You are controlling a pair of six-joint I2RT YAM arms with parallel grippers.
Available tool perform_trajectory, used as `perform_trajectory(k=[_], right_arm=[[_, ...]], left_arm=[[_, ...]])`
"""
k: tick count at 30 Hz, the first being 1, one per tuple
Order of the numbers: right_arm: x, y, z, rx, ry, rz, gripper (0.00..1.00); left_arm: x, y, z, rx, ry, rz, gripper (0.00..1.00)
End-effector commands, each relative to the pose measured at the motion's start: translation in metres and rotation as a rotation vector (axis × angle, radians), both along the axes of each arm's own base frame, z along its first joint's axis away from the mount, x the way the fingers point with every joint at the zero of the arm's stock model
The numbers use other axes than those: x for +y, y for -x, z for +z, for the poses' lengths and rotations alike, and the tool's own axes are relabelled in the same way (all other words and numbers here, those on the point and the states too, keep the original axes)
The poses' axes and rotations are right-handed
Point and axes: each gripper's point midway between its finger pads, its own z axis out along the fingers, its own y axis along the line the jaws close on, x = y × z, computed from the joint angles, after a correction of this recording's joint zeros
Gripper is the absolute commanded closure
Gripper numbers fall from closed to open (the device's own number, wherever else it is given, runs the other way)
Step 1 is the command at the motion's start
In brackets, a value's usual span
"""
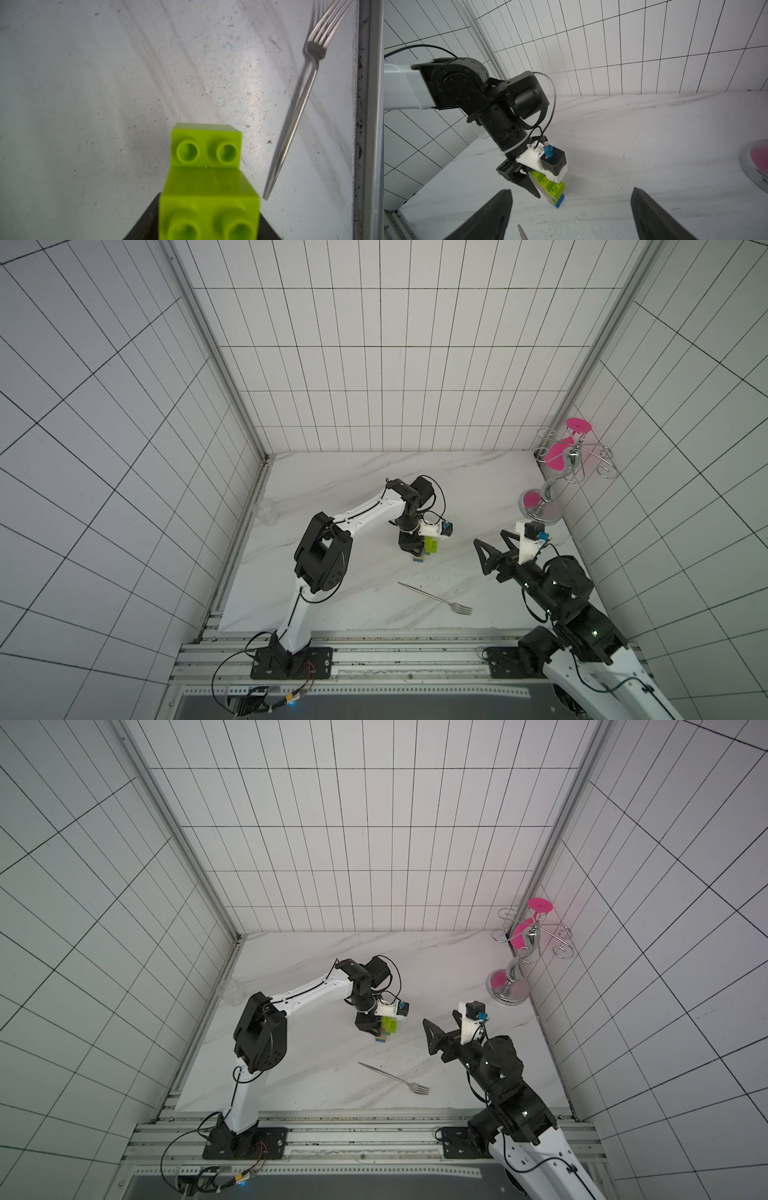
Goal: Assemble a spoon with lego
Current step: Assemble the lego brick with the lego brick, then pick up the lego brick from the center of the board.
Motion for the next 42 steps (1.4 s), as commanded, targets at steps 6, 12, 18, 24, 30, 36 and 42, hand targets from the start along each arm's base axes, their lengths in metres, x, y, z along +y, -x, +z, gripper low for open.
perform_trajectory(k=[6, 12, 18, 24, 30, 36, 42], right_arm=[[0.005, -0.003, -0.005, -0.006, 0.012, 0.022, 0.07], [0.01, -0.007, -0.012, 0.008, 0.045, 0.039, 0.07], [0.046, -0.006, -0.027, 0.008, 0.117, 0.242, 0.1], [0.093, -0.015, -0.063, 0.071, 0.192, 0.482, 0.12], [0.118, -0.036, -0.097, 0.141, 0.33, 0.608, 0.14], [0.129, -0.052, -0.118, 0.143, 0.447, 0.655, 0.15], [0.138, -0.069, -0.126, 0.124, 0.53, 0.678, 0.15]], left_arm=[[-0.011, -0.009, 0.054, -0.102, 0.115, 0.056, 0.09], [-0.013, -0.002, 0.102, -0.141, 0.225, 0.083, 0.02], [0.02, 0.034, 0.15, -0.13, 0.401, 0.179, 0.02], [0.059, 0.058, 0.214, -0.273, 0.823, 0.494, 0.01], [0.124, 0.097, 0.23, -0.312, 0.995, 0.74, 0.01], [0.155, 0.13, 0.22, -0.27, 1.005, 0.792, 0.01], [0.167, 0.146, 0.213, -0.288, 1.017, 0.767, 0.01]])
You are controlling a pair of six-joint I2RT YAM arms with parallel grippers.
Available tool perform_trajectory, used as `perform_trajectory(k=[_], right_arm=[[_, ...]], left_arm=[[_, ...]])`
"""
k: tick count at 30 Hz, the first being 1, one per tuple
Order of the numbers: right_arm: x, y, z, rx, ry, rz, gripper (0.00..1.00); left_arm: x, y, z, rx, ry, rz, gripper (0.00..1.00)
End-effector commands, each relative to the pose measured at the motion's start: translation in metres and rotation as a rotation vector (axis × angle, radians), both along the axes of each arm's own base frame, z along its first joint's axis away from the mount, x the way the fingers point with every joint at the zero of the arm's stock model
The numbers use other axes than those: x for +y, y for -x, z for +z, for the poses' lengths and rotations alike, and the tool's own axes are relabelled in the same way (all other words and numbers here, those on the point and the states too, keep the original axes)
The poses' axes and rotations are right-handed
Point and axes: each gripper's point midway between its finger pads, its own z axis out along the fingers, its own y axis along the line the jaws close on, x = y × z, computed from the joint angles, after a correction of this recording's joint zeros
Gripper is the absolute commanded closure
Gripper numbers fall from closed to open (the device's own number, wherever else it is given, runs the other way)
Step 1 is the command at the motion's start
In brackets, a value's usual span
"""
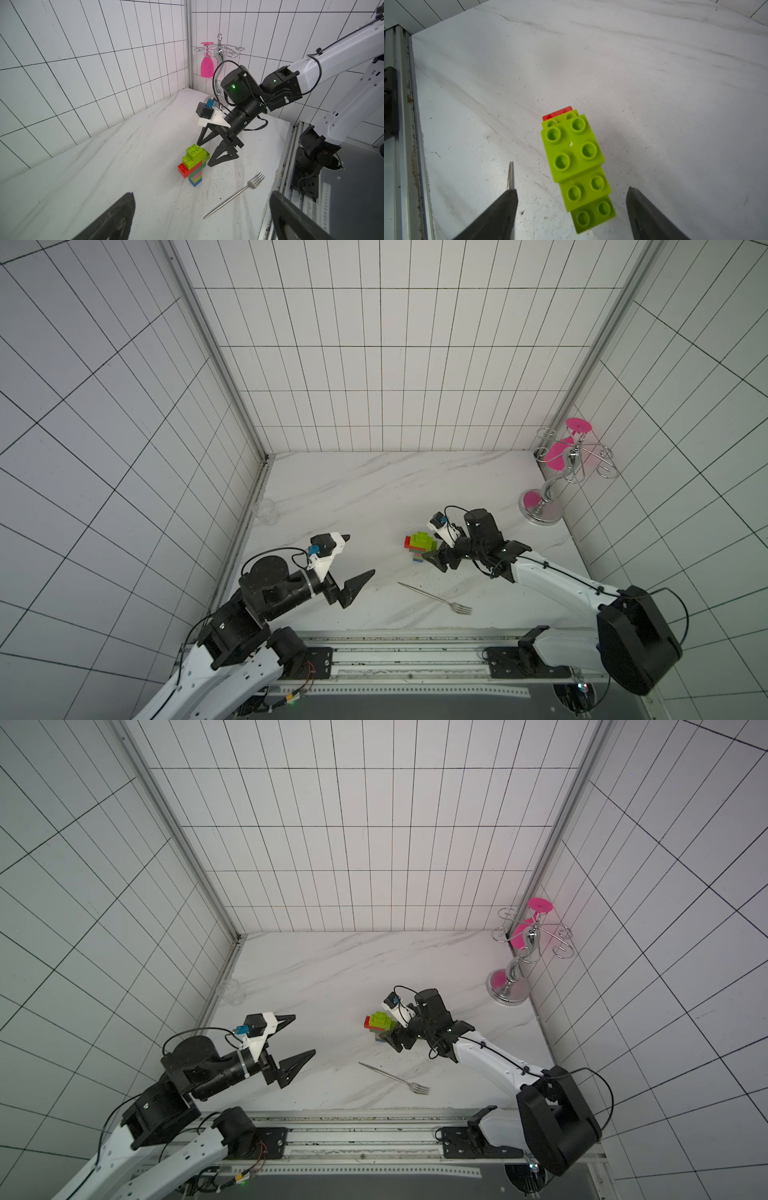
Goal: Assemble a spoon with lego
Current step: Pick up the lego brick from the center of the board.
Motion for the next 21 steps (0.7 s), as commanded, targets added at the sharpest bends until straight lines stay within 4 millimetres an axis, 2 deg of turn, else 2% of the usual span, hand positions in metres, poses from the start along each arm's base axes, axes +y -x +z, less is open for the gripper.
perform_trajectory(k=[1, 6, 16, 21], right_arm=[[0.013, -0.014, 0.013, -0.077, 0.018, 0.061, 0.16], [0.026, -0.014, 0.017, -0.054, 0.0, 0.135, 0.33], [0.032, -0.01, 0.026, -0.008, -0.008, 0.191, 0.69], [0.034, -0.018, 0.035, 0.106, -0.051, 0.187, 0.7]], left_arm=[[0.006, 0.004, -0.016, 0.033, -0.02, 0.011, 0.01], [0.01, 0.008, -0.024, 0.022, -0.04, 0.011, 0.01], [0.014, 0.008, -0.023, 0.012, -0.048, 0.024, 0.01], [0.019, 0.008, -0.021, -0.002, -0.038, 0.047, 0.01]])
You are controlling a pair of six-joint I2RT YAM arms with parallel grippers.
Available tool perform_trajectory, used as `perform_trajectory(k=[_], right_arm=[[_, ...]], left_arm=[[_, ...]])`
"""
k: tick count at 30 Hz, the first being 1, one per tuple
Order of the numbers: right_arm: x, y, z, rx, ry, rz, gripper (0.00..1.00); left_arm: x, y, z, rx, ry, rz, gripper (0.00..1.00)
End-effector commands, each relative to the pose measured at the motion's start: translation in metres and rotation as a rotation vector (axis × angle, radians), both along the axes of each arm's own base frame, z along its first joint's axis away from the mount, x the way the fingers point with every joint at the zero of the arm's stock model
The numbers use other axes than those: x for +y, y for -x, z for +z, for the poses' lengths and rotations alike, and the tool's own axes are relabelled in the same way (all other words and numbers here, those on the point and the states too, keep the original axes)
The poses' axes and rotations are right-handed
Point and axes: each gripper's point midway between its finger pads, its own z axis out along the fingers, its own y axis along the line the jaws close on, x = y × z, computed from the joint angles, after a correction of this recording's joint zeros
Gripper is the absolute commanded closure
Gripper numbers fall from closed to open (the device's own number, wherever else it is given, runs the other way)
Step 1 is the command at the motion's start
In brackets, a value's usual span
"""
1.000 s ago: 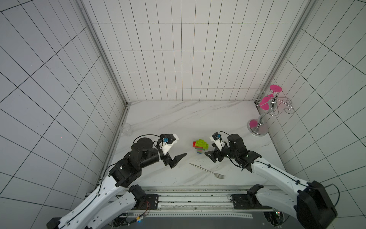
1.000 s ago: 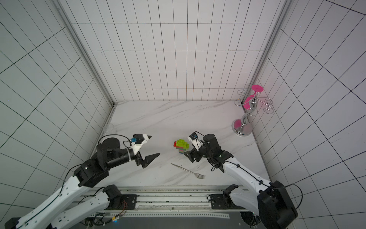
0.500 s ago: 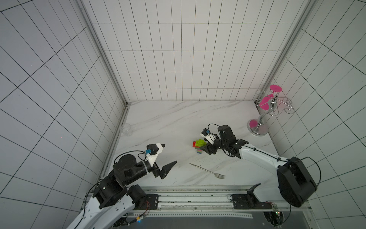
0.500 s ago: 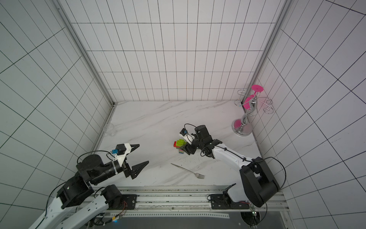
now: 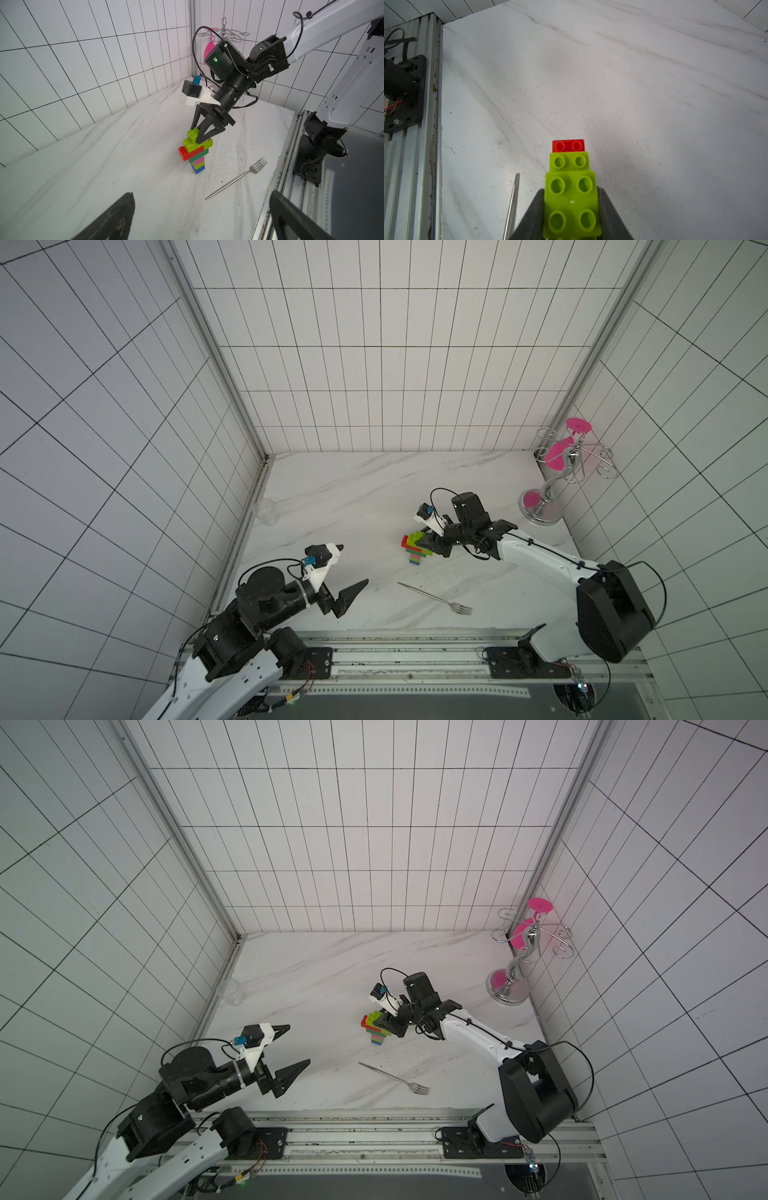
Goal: Assemble a spoon with lego
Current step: Pick up the lego brick from the center of the board, then place the lego brick at the center of the board.
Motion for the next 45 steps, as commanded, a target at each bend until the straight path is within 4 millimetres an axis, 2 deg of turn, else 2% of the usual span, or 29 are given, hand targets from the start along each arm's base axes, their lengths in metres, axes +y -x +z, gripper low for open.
perform_trajectory(k=[1, 6, 9, 13, 21, 36, 40, 45], right_arm=[[0.005, -0.004, 0.021, 0.125, -0.074, 0.034, 0.7], [0.012, -0.017, 0.028, 0.31, -0.143, 0.084, 0.69], [0.013, -0.029, 0.023, 0.469, -0.152, 0.111, 0.69], [0.012, -0.042, 0.007, 0.658, -0.119, 0.141, 0.68], [0.011, -0.067, -0.001, 0.846, -0.154, 0.188, 0.68], [-0.001, -0.099, -0.071, 0.861, 0.022, 0.083, 0.54], [-0.001, -0.11, -0.075, 0.832, 0.037, 0.053, 0.4], [-0.007, -0.125, -0.072, 0.774, 0.082, 0.009, 0.31]], left_arm=[[0.006, -0.001, 0.0, -0.017, -0.002, 0.025, 0.01], [0.005, 0.0, 0.001, -0.017, 0.004, 0.023, 0.01], [0.005, 0.0, 0.0, -0.01, 0.003, 0.021, 0.01], [0.006, 0.0, 0.0, -0.012, 0.004, 0.026, 0.01], [0.006, 0.0, 0.001, -0.014, 0.007, 0.029, 0.01], [0.008, -0.002, 0.0, -0.015, 0.002, 0.045, 0.01], [0.009, -0.003, -0.001, -0.015, 0.0, 0.051, 0.01], [0.01, -0.003, -0.001, -0.016, 0.0, 0.057, 0.01]])
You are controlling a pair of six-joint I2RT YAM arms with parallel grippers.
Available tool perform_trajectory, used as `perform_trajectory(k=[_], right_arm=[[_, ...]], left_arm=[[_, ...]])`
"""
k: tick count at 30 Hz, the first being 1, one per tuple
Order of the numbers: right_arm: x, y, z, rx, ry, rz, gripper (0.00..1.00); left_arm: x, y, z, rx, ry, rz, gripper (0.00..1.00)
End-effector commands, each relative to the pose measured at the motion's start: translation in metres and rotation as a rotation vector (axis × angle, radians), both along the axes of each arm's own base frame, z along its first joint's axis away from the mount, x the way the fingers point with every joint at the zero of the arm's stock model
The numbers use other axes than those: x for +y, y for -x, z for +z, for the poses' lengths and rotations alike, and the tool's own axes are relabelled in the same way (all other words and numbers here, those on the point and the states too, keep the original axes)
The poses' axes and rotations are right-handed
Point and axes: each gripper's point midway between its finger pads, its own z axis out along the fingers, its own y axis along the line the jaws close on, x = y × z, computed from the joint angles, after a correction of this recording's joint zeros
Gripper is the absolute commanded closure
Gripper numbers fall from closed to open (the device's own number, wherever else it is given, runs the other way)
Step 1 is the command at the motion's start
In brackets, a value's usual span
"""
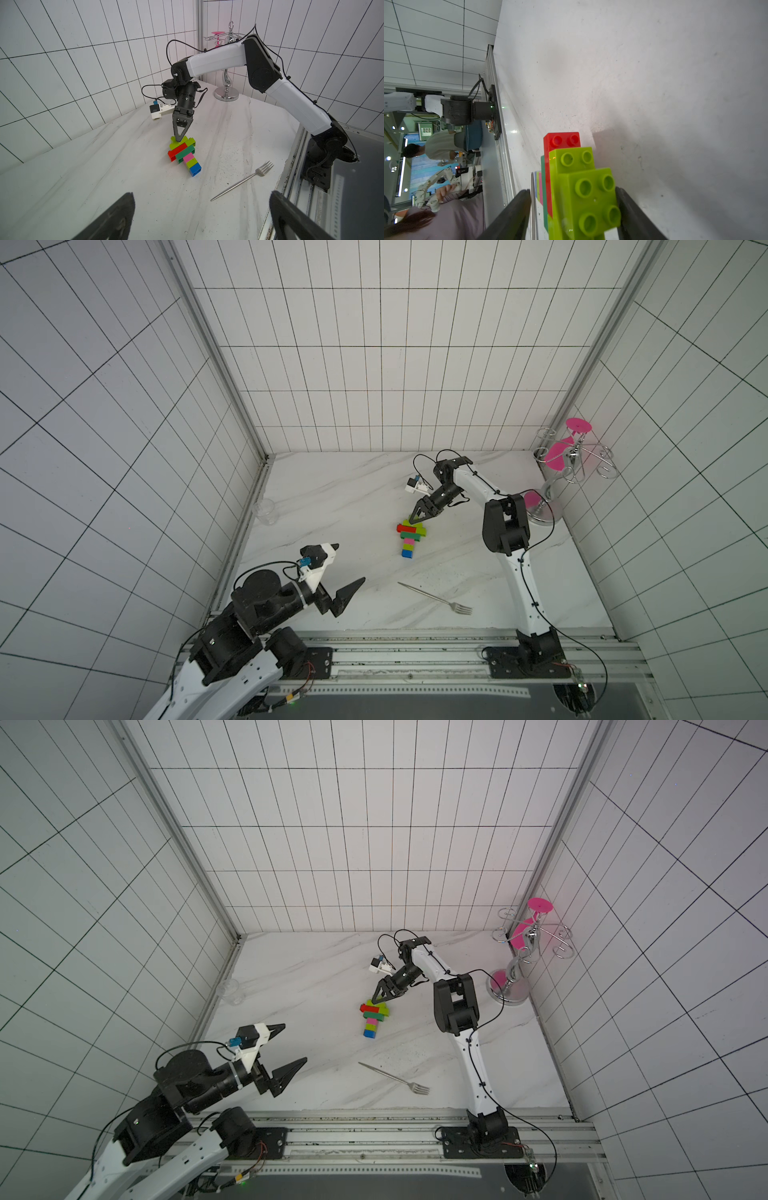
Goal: Assemble a spoon with lego
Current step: Place the lego brick at the center of the board.
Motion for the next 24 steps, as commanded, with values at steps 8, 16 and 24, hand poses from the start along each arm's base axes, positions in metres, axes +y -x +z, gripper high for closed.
perform_trajectory(k=[8, 16, 24], right_arm=[[-0.028, -0.043, 0.012, -0.213, 0.197, -0.095, 0.22], [-0.054, -0.043, 0.044, -0.39, 0.309, -0.219, 0.01], [-0.141, -0.028, 0.076, -0.885, 0.396, -0.678, 0.02]], left_arm=[[0.004, -0.003, -0.005, 0.008, -0.01, 0.029, 0.01], [0.006, -0.007, -0.007, 0.008, -0.024, 0.051, 0.01], [0.014, -0.024, -0.007, 0.009, -0.006, 0.153, 0.01]])
